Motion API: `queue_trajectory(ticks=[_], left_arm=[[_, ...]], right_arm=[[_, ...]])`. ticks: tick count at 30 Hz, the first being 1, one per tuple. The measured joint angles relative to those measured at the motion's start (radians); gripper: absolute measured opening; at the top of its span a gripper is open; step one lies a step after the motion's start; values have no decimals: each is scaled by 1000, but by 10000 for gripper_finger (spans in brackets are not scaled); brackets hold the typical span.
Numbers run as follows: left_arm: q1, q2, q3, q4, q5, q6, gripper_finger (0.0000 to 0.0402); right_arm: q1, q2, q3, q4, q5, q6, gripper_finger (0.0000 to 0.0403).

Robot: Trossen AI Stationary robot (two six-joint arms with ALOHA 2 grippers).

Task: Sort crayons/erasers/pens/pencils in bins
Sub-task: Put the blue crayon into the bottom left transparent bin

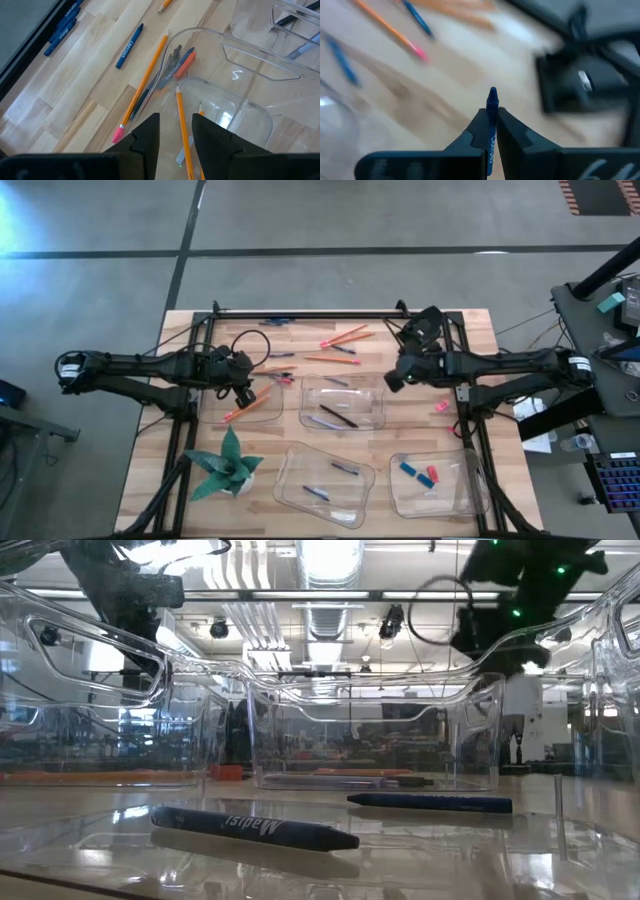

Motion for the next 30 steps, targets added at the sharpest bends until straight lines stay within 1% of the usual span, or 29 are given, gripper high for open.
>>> queue_trajectory(ticks=[3,6,10,12,19,22,27,30], left_arm=[[0,0,0,0,0,0,101],[0,0,0,0,0,-1,101],[0,0,0,0,0,-1,101],[0,0,0,1,0,-1,101],[0,0,0,1,0,-1,101],[0,0,0,2,0,0,101],[0,0,0,2,0,1,101],[0,0,0,2,0,1,101]], right_arm=[[15,1,-1,185,-1,-91,13],[46,15,-1,361,-25,-176,13],[106,46,-1,542,-70,-242,13],[142,62,-1,613,-94,-250,13],[289,127,7,766,-116,-244,13],[359,165,7,881,-155,-240,13],[458,253,7,1128,-230,-235,13],[494,314,9,1199,-258,-165,13]])
